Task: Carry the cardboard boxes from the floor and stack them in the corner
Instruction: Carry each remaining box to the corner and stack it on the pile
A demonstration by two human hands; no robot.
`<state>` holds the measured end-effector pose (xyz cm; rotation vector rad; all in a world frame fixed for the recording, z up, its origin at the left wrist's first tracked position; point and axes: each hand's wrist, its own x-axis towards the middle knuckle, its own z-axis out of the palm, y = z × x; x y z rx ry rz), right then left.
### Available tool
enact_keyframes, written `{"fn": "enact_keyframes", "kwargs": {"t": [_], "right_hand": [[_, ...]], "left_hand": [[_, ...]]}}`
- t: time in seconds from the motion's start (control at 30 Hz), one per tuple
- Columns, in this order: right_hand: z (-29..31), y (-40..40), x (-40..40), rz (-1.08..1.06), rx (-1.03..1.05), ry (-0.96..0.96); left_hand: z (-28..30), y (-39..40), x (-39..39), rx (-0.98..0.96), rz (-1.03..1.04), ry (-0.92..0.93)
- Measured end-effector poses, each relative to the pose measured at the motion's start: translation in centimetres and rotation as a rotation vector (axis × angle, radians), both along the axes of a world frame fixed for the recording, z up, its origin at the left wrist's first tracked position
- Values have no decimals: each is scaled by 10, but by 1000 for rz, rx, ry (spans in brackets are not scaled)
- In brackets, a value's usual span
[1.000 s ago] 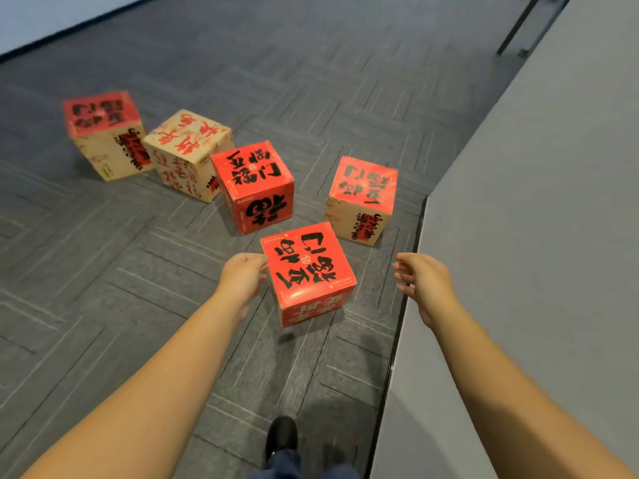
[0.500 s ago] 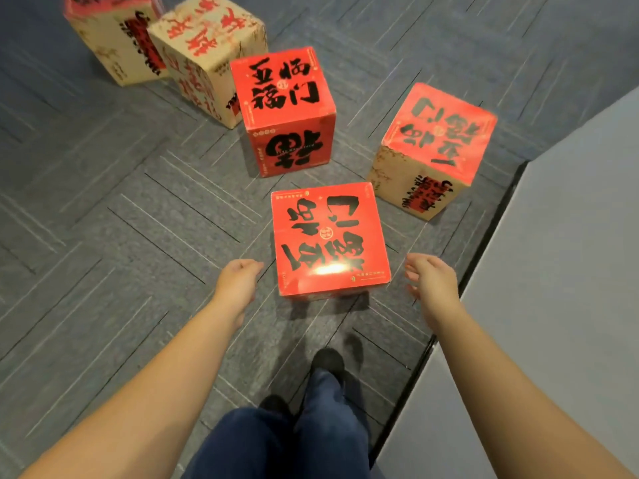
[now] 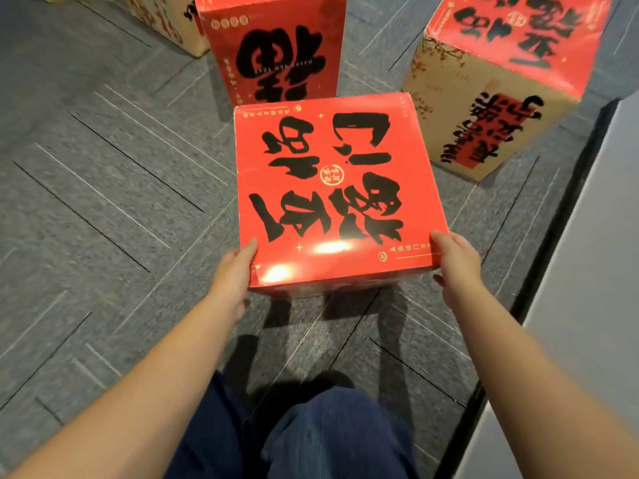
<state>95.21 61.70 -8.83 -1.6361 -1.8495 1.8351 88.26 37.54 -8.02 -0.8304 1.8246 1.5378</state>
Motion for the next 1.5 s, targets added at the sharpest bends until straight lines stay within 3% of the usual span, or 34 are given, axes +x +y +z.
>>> {"fn": "enact_keyframes", "kwargs": {"t": [0.13, 0.33, 0.53, 0.87, 1.03, 1.3, 1.5], "right_hand": [[-12, -6, 0, -39, -27, 67], [44, -32, -4, -88, -97, 148], [169, -49, -15, -20, -58, 242], [442, -83, -38, 134, 16, 382], [524, -116, -51, 174, -2, 447], [580, -185, -93, 425, -12, 464], [602, -255, -137, 714, -146, 517]], "left_hand": [[-4, 5, 0, 95, 82, 14], [57, -10, -14, 74, 102, 103], [183, -36, -10, 113, 184, 158], [462, -87, -9, 167, 303, 279], [551, -123, -7, 159, 333, 358], [601, -193, 6, 169, 532, 427], [615, -245, 32, 102, 819, 451]]}}
